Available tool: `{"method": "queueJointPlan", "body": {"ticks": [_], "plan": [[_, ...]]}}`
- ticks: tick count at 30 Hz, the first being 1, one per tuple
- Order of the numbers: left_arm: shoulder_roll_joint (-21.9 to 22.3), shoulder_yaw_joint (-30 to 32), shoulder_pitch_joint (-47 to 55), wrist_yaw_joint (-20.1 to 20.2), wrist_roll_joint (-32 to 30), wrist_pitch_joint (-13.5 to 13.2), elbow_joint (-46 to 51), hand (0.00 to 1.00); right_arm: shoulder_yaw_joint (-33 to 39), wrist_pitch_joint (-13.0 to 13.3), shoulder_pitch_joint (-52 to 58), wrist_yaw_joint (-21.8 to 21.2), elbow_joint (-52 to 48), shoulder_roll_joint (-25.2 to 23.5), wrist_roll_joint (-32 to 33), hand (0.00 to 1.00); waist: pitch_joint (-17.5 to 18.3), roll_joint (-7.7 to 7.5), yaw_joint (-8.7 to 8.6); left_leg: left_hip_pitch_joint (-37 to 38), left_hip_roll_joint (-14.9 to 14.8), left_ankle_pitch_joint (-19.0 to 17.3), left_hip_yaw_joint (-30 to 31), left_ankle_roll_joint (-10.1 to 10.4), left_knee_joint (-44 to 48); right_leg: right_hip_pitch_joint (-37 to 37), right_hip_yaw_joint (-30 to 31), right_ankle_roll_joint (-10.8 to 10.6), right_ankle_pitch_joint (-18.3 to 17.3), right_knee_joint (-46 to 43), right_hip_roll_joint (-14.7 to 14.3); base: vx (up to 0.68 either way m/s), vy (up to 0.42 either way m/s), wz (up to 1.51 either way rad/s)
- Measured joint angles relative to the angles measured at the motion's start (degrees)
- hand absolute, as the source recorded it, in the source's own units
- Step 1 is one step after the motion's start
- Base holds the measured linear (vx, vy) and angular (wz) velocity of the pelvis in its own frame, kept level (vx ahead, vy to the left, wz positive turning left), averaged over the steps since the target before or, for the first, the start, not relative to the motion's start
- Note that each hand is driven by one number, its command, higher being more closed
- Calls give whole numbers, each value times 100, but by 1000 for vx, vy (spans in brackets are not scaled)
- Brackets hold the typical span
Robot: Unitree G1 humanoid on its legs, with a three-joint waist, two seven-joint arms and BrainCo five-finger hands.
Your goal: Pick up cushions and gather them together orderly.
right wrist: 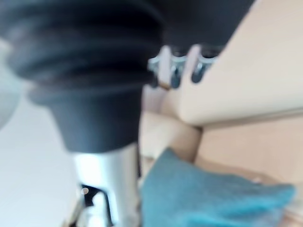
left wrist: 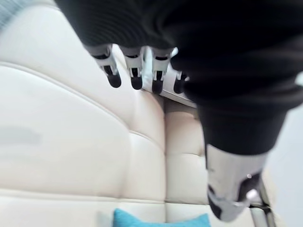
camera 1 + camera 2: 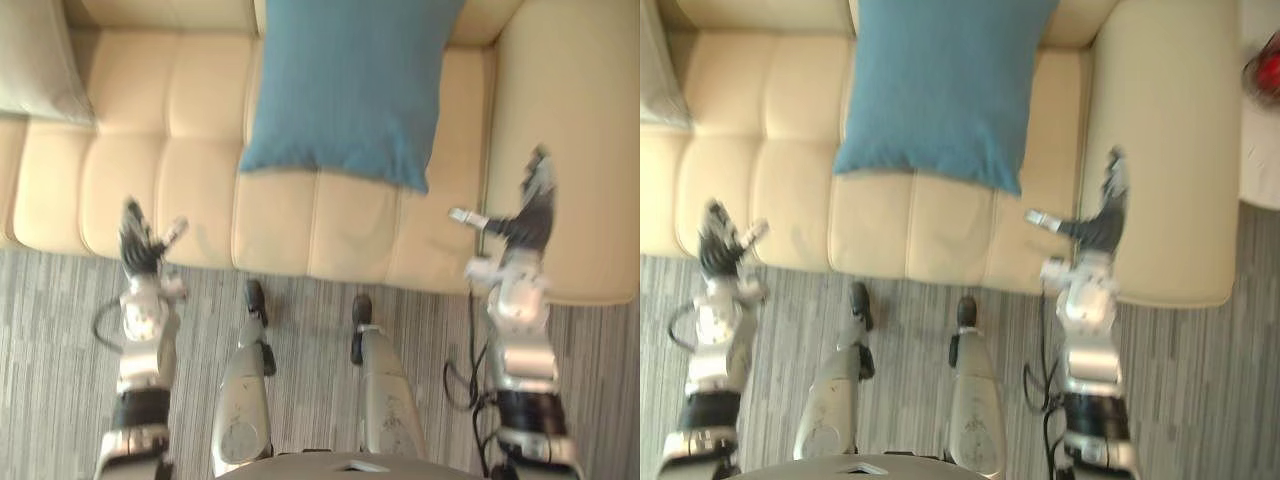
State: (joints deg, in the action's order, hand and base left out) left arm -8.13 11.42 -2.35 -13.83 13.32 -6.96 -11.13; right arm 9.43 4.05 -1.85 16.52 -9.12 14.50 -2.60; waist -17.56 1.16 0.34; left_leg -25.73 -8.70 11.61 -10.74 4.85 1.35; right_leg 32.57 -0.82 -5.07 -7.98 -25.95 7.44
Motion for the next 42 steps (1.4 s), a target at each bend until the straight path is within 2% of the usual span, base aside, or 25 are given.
{"method": "queueJointPlan", "body": {"ticks": [2, 3, 5, 10, 11, 13, 15, 21, 24, 25, 26, 27, 28, 29, 30, 32, 33, 34, 35, 36, 37, 38, 39, 40, 42], "plan": [[303, 13, 574, 288, -35, 85, -592, 0, -43, 66, 538, -293, 699, -461, -8, 0, 188, -29, 17, 499, -8, -236, -32, 27, 150, -637, -9, -22, -7, 239, 5, 150, -7, -9], [345, 11, 678, 343, -93, 112, -747, 0, -47, 67, 638, -360, 904, -536, -8, 0, 271, -37, 23, 571, -14, -303, -38, 32, 202, -753, -10, -26, -11, 294, 5, 131, 16, -13], [517, 21, 1000, 573, -421, 179, -1689, 0, -98, 63, 931, -535, 1996, -818, -10, 0, 652, -72, 58, 947, -51, -562, -72, 69, 375, -1314, -17, -37, -18, 580, -7, 145, 34, -12], [748, 284, 954, 663, -859, 350, -3149, 0, 90, -49, 940, -617, 3852, -1190, -196, 0, 1102, -130, 54, 1475, -127, -701, -107, 155, 332, -2075, -99, -52, 132, 1170, -77, 81, 24, -8], [808, 391, 944, 665, -928, 388, -3487, 0, 247, -74, 935, -628, 4441, -1288, -195, 0, 1249, -162, 57, 1626, -140, -726, -131, 180, 285, -2277, -101, -117, 245, 1376, -102, 74, 15, -9], [838, 477, 919, 670, -1011, 416, -3815, 0, 522, -117, 833, -638, 5142, -1376, -184, 0, 1346, -198, 57, 1910, -132, -722, -185, 200, 104, -2576, -92, -115, 324, 1627, -115, 64, 14, -10], [835, 534, 922, 709, -1127, 473, -4232, 0, 827, -298, 775, -716, 5916, -1400, -191, 0, 1467, -253, 61, 2305, -82, -687, -205, 270, -206, -2927, -61, -123, 413, 1902, -114, 69, 19, -10], [704, 544, 831, 758, -1347, 531, -4586, 0, 1002, -441, 687, -856, 6447, -1374, -258, 0, 1513, -370, 63, 2640, 20, -606, -359, 267, -533, -3063, 195, -128, 624, 2134, -102, 16, 24, -23], [674, 526, 645, 776, -1355, 539, -4627, 0, 841, -444, 566, -865, 6451, -1417, -426, 0, 1302, -441, 109, 2588, 24, -656, -528, 233, -398, -2955, 256, -37, 816, 2142, -101, -74, 30, -36], [649, 517, 541, 772, -1359, 539, -4620, 0, 714, -443, 542, -865, 6412, -1422, -447, 0, 1271, -511, 117, 2307, 24, -831, -520, 153, -60, -2757, 145, 40, 955, 2039, -83, -155, 35, -66], [665, 527, 429, 710, -1358, 548, -4609, 0, 527, -428, 446, -857, 6404, -1379, -450, 0, 1243, -451, 260, 1913, -27, -1052, -255, -91, 360, -2443, 87, 299, 1291, 2015, -195, -175, 31, -90], [695, 528, 447, 662, -1357, 569, -4597, 0, 484, -430, 368, -848, 6399, -1372, -451, 0, 1086, -312, 292, 1818, -217, -1041, -341, -137, 517, -2381, -245, 320, 1060, 1558, -189, -175, 20, -78], [687, 521, 443, 651, -1356, 577, -4583, 0, 463, -429, 359, -851, 6397, -1388, -452, 0, 1063, -307, 238, 1769, -233, -1047, -312, -147, 585, -2257, -432, 312, 693, 921, -145, -149, -8, -22], [666, 487, 441, 627, -1354, 578, -4523, 0, 501, -418, 368, -852, 6367, -1429, -396, 0, 1069, -331, 229, 1774, -229, -1056, -256, -160, 668, -2132, -621, 304, 160, -281, -29, -110, -14, 20], [646, 452, 439, 579, -1342, 578, -4449, 0, 477, -421, 402, -848, 6405, -1415, -440, 0, 1066, -351, 247, 1746, -219, -1049, -172, -161, 754, -2201, -705, 212, -84, -1075, 72, -118, -35, 24], [636, 446, 468, 522, -1338, 568, -4336, 0, 375, -429, 399, -845, 6455, -1439, -455, 0, 1083, -388, 330, 1653, -195, -848, -78, -105, 779, -2595, -730, 133, -246, -1447, 195, -181, -101, 28], [641, 467, 476, 485, -1335, 563, -4339, 0, 303, -432, 330, -844, 6472, -1444, -456, 0, 1101, -402, 379, 1507, -185, -686, -40, -76, 801, -2816, -705, -67, -494, -885, 107, -213, -139, 16], [641, 476, 490, 446, -1313, 566, -4355, 0, 251, -429, 263, -839, 6463, -1408, -459, 0, 1169, -400, 439, 1358, -213, -557, -42, -44, 737, -2898, -709, -37, -643, -366, -21, -235, -141, -11], [704, 476, 507, 422, -1225, 557, -4342, 0, 255, -429, 200, -828, 6462, -1374, -459, 0, 1218, -322, 523, 1250, -268, -452, -44, -70, 612, -2936, -747, 10, -730, 71, -118, -262, -148, -25], [799, 470, 482, 400, -1134, 549, -4357, 0, 255, -430, 72, -784, 6474, -1293, -458, 0, 1171, -177, 588, 1118, -317, -323, -21, -83, 409, -3113, -813, 11, -841, 756, -286, -356, -162, -10], [889, 405, 477, 392, -1099, 563, -4406, 0, 257, -435, -59, -757, 6536, -1175, -457, 0, 1082, 92, 538, 1086, -407, -246, 107, -84, 229, -3160, -926, 61, -639, 987, -413, -314, -124, 14], [936, 373, 508, 381, -1081, 562, -4412, 0, 258, -439, -51, -754, 6595, -1123, -457, 0, 1075, 127, 525, 1111, -409, -246, 125, -84, 85, -3158, -954, 73, -582, 1039, -457, -339, -62, 37], [959, 288, 561, 374, -1057, 553, -4410, 0, 278, -519, 26, -751, 6679, -1063, -457, 0, 1112, 264, 518, 1291, -388, -421, 97, 89, -190, -3218, -1058, 115, -514, 1092, -455, -232, -11, 32], [948, 247, 587, 376, -1066, 552, -4408, 0, 295, -534, 69, -750, 6672, -1058, -457, 0, 1097, 183, 513, 1298, -368, -622, 52, 200, -219, -3237, -1115, 156, -459, 1179, -403, -217, 28, 25], [913, 210, 520, 396, -1060, 508, -4389, 0, 316, -539, 64, -745, 6665, -1076, -454, 0, 1067, 100, 493, 1230, -233, -649, -30, 86, 187, -3209, -1135, 191, -373, 1241, -193, -135, 91, 5]]}}
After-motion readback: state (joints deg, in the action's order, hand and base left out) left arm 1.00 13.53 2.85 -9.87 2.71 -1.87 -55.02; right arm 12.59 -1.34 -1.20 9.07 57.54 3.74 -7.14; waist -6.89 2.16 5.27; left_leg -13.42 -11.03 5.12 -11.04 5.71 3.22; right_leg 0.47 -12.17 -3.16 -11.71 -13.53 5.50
